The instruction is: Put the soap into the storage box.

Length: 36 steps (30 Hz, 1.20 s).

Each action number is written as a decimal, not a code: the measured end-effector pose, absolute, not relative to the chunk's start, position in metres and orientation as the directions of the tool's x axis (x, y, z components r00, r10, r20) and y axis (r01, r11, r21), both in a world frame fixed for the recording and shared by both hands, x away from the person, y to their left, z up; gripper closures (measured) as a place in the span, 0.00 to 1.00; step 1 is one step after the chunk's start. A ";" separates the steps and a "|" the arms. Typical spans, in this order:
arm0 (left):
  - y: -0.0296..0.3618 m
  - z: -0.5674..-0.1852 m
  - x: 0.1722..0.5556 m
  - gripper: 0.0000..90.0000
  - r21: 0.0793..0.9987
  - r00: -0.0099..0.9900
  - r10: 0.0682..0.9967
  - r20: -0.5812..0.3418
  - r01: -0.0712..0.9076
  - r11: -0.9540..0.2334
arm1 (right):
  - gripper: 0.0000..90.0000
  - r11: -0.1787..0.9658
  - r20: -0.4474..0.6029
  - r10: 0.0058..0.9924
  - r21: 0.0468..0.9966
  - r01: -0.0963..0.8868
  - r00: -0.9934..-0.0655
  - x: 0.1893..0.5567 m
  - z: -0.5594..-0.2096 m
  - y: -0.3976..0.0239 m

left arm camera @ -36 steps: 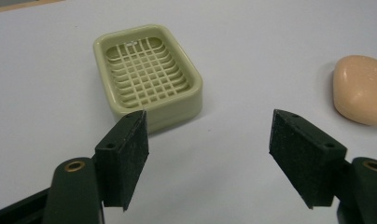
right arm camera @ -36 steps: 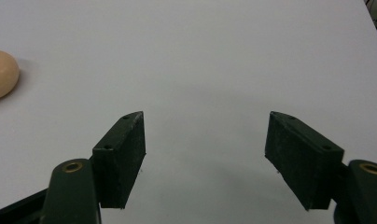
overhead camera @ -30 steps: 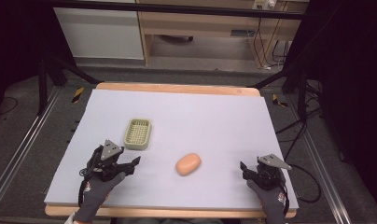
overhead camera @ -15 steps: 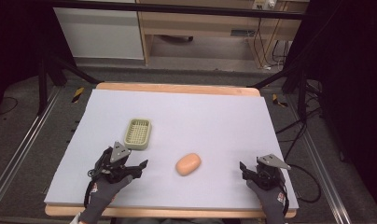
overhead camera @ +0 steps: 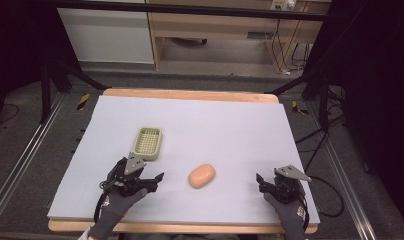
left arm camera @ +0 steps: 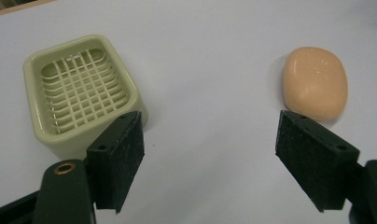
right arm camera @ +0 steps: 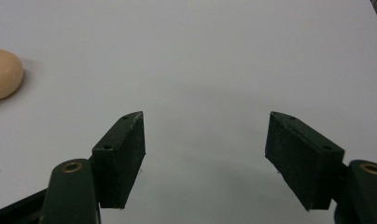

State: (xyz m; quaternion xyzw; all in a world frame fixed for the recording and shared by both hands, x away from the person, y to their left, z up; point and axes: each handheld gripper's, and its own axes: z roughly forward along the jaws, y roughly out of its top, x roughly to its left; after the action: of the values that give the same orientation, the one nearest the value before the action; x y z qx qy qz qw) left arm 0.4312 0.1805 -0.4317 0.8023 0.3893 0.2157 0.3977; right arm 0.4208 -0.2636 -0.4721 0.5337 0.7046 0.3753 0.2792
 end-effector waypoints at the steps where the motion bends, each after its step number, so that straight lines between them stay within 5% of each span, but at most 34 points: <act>1: 0.179 -0.432 0.432 0.26 0.806 0.603 0.797 0.032 0.456 -0.377 | 0.32 0.148 0.009 0.961 0.826 0.544 -0.275 0.421 -0.472 -0.264; 36: 0.152 -0.413 0.440 0.24 0.803 0.657 0.752 0.044 0.425 -0.418 | 0.37 0.152 0.027 0.954 0.818 0.555 -0.300 0.421 -0.472 -0.262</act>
State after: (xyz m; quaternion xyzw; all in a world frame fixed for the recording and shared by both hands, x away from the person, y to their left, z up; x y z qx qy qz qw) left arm 0.4403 0.1523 -0.4132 0.8170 0.3601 0.2040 0.4016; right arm 0.4214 -0.2619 -0.4722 0.5298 0.7118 0.3787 0.2631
